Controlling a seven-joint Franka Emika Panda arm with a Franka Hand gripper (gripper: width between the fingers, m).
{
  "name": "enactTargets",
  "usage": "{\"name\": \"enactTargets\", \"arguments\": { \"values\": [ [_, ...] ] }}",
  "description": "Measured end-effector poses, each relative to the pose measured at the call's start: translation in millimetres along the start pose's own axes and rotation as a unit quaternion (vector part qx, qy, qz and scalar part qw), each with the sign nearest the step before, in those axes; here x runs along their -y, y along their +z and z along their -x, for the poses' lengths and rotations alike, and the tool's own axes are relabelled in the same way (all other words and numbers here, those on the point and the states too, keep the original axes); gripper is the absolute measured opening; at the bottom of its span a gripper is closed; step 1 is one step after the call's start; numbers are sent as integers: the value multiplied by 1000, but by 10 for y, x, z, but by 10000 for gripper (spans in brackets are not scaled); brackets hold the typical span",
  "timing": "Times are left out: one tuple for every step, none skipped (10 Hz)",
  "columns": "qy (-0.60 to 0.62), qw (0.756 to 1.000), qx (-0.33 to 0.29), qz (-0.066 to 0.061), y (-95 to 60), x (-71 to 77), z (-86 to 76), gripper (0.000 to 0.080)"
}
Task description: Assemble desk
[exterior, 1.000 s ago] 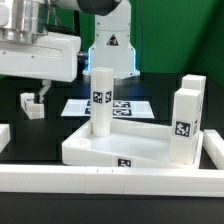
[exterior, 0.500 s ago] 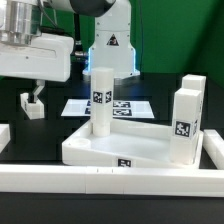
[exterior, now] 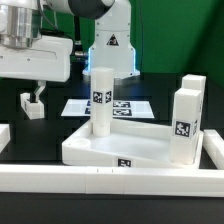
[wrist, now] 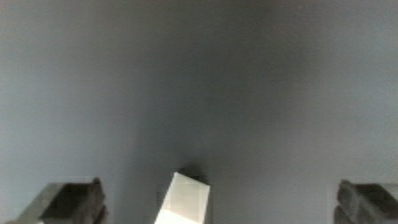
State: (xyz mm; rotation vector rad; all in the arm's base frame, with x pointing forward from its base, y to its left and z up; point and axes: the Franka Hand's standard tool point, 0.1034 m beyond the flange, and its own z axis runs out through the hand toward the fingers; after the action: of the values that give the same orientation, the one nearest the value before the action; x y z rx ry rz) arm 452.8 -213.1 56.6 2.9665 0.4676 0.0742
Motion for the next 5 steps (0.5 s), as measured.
{"name": "enactTargets", "arguments": {
  "values": [
    [13,999,30,-23,27,126,-45,648],
    [8,998,52,-32,35,167,-98,648],
    [16,997,69,-40,61,195,-84,648],
    [16,993,103,-51,82,251,-71,648],
    [13,990,127,-62,102,264,-68,648]
  ]
}}
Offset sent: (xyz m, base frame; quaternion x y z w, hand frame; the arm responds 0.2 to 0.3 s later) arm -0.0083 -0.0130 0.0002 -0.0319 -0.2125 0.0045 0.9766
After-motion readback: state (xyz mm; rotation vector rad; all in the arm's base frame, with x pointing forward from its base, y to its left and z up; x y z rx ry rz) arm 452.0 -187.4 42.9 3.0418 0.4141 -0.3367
